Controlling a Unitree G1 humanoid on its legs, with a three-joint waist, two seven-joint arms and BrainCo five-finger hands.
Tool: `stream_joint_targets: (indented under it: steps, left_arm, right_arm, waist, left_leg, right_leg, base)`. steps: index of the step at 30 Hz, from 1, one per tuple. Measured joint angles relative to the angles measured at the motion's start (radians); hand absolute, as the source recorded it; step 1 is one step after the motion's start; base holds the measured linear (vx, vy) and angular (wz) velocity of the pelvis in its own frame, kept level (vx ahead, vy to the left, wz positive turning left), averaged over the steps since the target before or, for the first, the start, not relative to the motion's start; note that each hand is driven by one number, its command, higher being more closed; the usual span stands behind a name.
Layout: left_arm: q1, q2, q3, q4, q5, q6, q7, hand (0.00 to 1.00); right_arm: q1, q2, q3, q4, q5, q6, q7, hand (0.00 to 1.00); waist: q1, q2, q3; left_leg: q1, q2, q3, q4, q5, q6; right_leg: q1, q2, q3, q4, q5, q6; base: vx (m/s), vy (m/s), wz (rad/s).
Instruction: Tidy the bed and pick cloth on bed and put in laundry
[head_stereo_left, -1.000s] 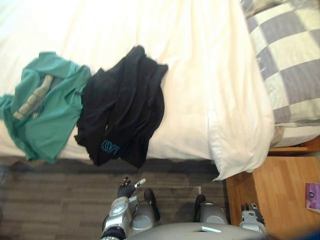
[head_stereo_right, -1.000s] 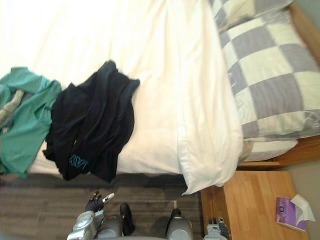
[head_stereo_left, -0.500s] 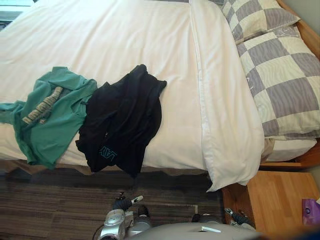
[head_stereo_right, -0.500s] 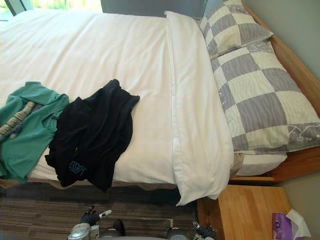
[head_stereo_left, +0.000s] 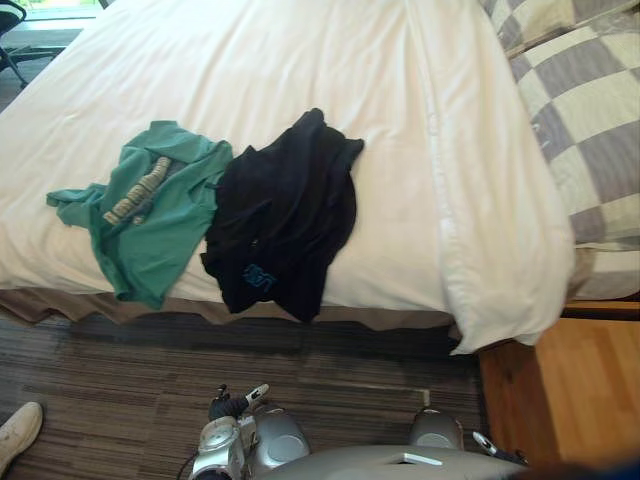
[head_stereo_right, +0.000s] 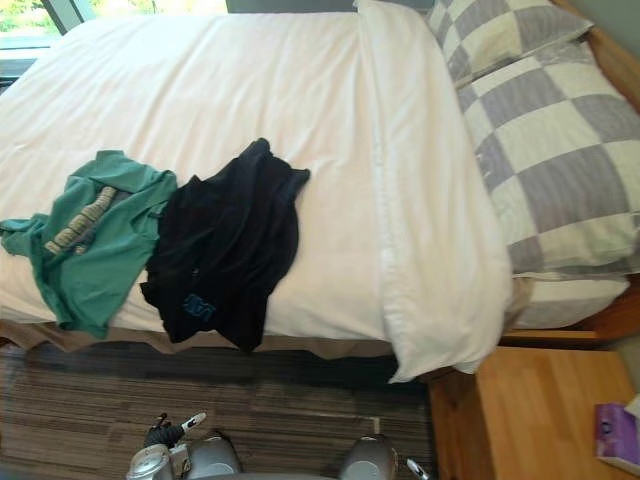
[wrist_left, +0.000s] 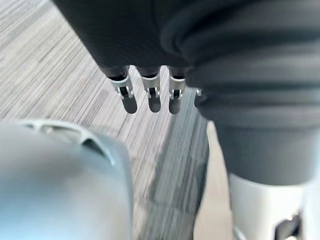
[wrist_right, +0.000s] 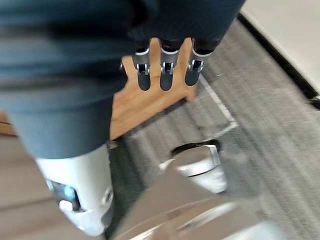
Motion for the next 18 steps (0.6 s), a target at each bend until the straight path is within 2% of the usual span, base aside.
stream_joint_targets:
  steps: [1,2,3,4,5,6,7,8,9,10,11,12,13,14,15,18]
  left_arm:
    - [0.005,0.015,0.001,-0.01,0.0,-0.001,0.002,0.0]
    - [0.01,0.025,0.018,-0.01,0.004,-0.006,0.006,0.0]
    - [0.009,0.027,0.02,-0.004,0.003,-0.004,0.009,0.0]
    - [0.006,0.022,0.017,0.009,0.005,-0.004,0.013,0.0]
    - [0.006,0.02,0.015,0.02,0.006,-0.003,0.015,0.0]
    - [0.006,0.017,0.014,0.023,0.007,0.001,0.017,0.0]
    - [0.008,0.019,-0.006,0.024,0.006,0.005,0.019,0.0]
    - [0.009,0.022,-0.024,0.025,0.006,0.005,0.018,0.0]
    - [0.01,0.02,-0.025,0.03,0.006,0.006,0.017,0.0]
    - [0.005,0.018,-0.028,0.046,0.007,0.009,0.014,0.0]
    - [-0.002,0.017,-0.055,0.056,0.009,0.012,0.013,0.0]
    - [-0.008,0.013,-0.069,0.06,0.015,0.013,0.011,0.0]
    - [-0.01,0.008,-0.074,0.061,0.021,0.015,0.01,0.0]
    - [-0.018,-0.015,-0.097,0.062,0.027,0.022,0.003,0.0]
    - [-0.028,-0.033,-0.106,0.061,0.043,0.024,-0.007,0.0]
    - [-0.039,-0.053,-0.138,0.059,0.065,0.023,-0.009,0.0]
  right_arm:
    - [0.007,0.045,-0.018,0.001,0.005,-0.003,0.005,0.0]
    - [0.011,0.074,-0.037,0.001,0.012,-0.004,0.004,0.0]
    - [0.01,0.079,-0.039,0.004,0.012,-0.003,0.006,0.0]
    - [0.003,0.08,-0.037,0.0,0.011,-0.003,0.008,0.0]
    - [-0.005,0.074,-0.031,0.003,0.011,-0.002,0.007,0.0]
    - [-0.021,0.066,-0.022,0.006,0.011,-0.001,0.004,0.0]
    - [-0.029,0.057,0.003,-0.006,0.011,-0.002,0.003,0.0]
    - [-0.027,0.044,0.032,-0.01,0.01,-0.003,0.004,0.0]
    - [-0.028,0.039,0.041,-0.01,0.009,-0.003,0.005,0.0]
    - [-0.028,0.033,0.073,-0.023,0.002,-0.004,0.005,0.0]
    - [-0.028,0.024,0.108,-0.049,-0.01,-0.005,0.006,0.0]
    - [-0.029,0.017,0.135,-0.06,-0.014,-0.012,0.006,0.0]
    - [-0.029,0.006,0.158,-0.063,-0.021,-0.015,0.006,0.0]
    - [-0.054,-0.02,0.201,-0.063,-0.066,-0.023,0.01,0.0]
    - [-0.07,-0.039,0.22,-0.063,-0.094,-0.026,0.014,0.0]
    - [-0.118,-0.084,0.267,-0.045,-0.173,-0.024,0.019,0.0]
  waist:
    - [-0.005,-0.021,-0.012]
    - [0.002,-0.023,-0.03]
    - [0.001,-0.025,-0.036]
    - [0.003,-0.018,-0.041]
    - [0.005,-0.011,-0.047]
    - [-0.002,-0.004,-0.044]
    - [-0.003,0.002,-0.041]
    - [-0.001,0.011,-0.036]
    - [0.001,0.014,-0.036]
    - [-0.004,0.019,-0.037]
    - [-0.009,0.03,-0.032]
    - [-0.017,0.034,-0.029]
    - [-0.023,0.031,-0.029]
    - [-0.026,0.045,-0.017]
    - [-0.03,0.064,-0.006]
    - [-0.022,0.096,0.011]
  left_leg:
    - [-0.02,-0.027,0.008,0.042,-0.03,-0.016]
    - [-0.066,-0.029,0.0,0.142,-0.102,0.002]
    - [-0.072,-0.035,0.012,0.16,-0.122,0.015]
    - [-0.064,-0.042,0.048,0.167,-0.145,0.04]
    - [-0.057,-0.042,0.072,0.155,-0.146,0.054]
    - [-0.037,-0.04,0.109,0.128,-0.14,0.076]
    - [-0.004,-0.053,0.139,0.076,-0.124,0.1]
    - [0.037,-0.064,0.158,0.025,-0.11,0.113]
    - [0.058,-0.071,0.167,-0.001,-0.103,0.119]
    - [0.091,-0.09,0.179,-0.051,-0.083,0.13]
    - [0.113,-0.105,0.181,-0.089,-0.067,0.133]
    - [0.12,-0.12,0.181,-0.107,-0.056,0.135]
    - [0.124,-0.138,0.179,-0.12,-0.048,0.136]
    - [0.152,-0.171,0.179,-0.154,-0.037,0.134]
    - [0.171,-0.183,0.175,-0.173,-0.025,0.133]
    - [0.204,-0.205,0.178,-0.209,-0.006,0.125]
  right_leg:
    - [0.026,-0.016,-0.005,-0.067,0.075,-0.022]
    - [0.056,-0.021,-0.016,-0.171,0.231,-0.012]
    - [0.058,-0.026,-0.019,-0.202,0.299,-0.011]
    - [0.043,-0.032,-0.037,-0.247,0.452,-0.051]
    - [0.026,-0.032,-0.073,-0.267,0.535,-0.098]
    - [-0.003,-0.032,-0.144,-0.222,0.513,-0.139]
    - [-0.012,-0.007,-0.246,-0.143,0.411,-0.163]
    - [-0.019,0.052,-0.272,-0.05,0.296,-0.119]
    - [-0.024,0.092,-0.265,0.004,0.241,-0.105]
    - [-0.032,0.172,-0.255,0.093,0.118,-0.102]
    - [-0.036,0.272,-0.216,0.113,0.03,-0.139]
    - [-0.028,0.341,-0.186,0.063,-0.003,-0.153]
    - [-0.006,0.366,-0.18,0.012,-0.004,-0.178]
    - [0.045,0.362,-0.164,-0.058,-0.015,-0.211]
    - [0.064,0.361,-0.156,-0.083,-0.014,-0.213]
    - [0.106,0.37,-0.144,-0.153,-0.006,-0.226]
  base:
    - [0.21,0.745,0.06]
    - [0.18,0.619,-0.14]
    - [0.15,0.679,-0.41]
    - [0.1,0.481,-0.45]
    - [0.1,0.453,-0.62]
    - [0.1,0.369,-0.52]
    - [0.14,0.381,-0.5]
    - [0.18,0.397,-0.37]
    - [0.15,0.27,-0.26]
    - [0.13,0.207,-0.14]
    - [0.07,0.108,-0.01]
    - [0.06,0.081,0.11]
    - [0.07,0.019,0.06]
    - [0.05,0.019,0.08]
    - [0.06,0.01,0.02]
    - [0.01,-0.014,-0.08]
